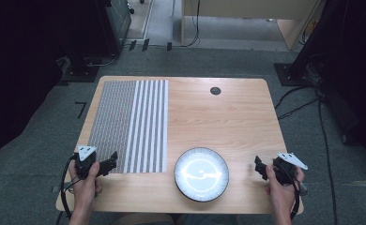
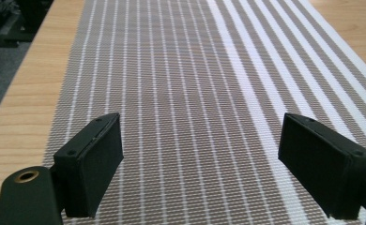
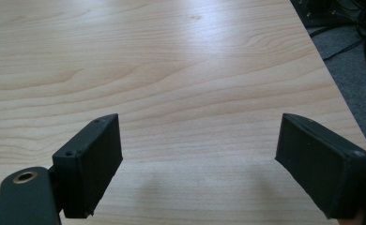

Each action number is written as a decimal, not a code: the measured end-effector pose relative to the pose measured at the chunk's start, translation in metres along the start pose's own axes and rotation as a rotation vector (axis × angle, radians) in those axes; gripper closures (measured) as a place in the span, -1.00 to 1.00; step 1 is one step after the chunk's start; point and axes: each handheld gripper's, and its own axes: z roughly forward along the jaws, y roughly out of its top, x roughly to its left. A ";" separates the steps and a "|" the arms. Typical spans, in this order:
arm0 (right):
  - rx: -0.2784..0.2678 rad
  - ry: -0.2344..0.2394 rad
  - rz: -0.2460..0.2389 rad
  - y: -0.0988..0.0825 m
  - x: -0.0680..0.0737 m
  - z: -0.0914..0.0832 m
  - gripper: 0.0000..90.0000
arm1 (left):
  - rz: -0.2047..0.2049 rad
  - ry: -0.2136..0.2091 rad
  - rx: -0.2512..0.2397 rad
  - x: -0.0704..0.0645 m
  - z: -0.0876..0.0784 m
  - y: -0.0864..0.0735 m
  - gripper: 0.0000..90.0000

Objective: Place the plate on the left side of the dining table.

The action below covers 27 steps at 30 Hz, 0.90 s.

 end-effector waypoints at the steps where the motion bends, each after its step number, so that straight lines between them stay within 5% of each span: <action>1: -0.004 0.007 0.006 0.001 0.001 -0.001 -0.68 | 0.005 -0.002 -0.004 -0.004 0.001 0.000 -0.69; 11: -0.026 0.047 0.016 0.004 0.010 -0.008 -0.68 | 0.023 -0.036 0.009 -0.022 0.007 -0.001 -0.69; 16: -0.037 0.048 -0.027 0.008 0.021 -0.012 -0.68 | 0.038 -0.058 0.008 -0.035 0.008 -0.001 -0.69; 27: -0.039 0.122 -0.029 0.009 0.045 -0.018 -0.68 | 0.066 -0.145 0.008 -0.076 0.009 -0.001 -0.69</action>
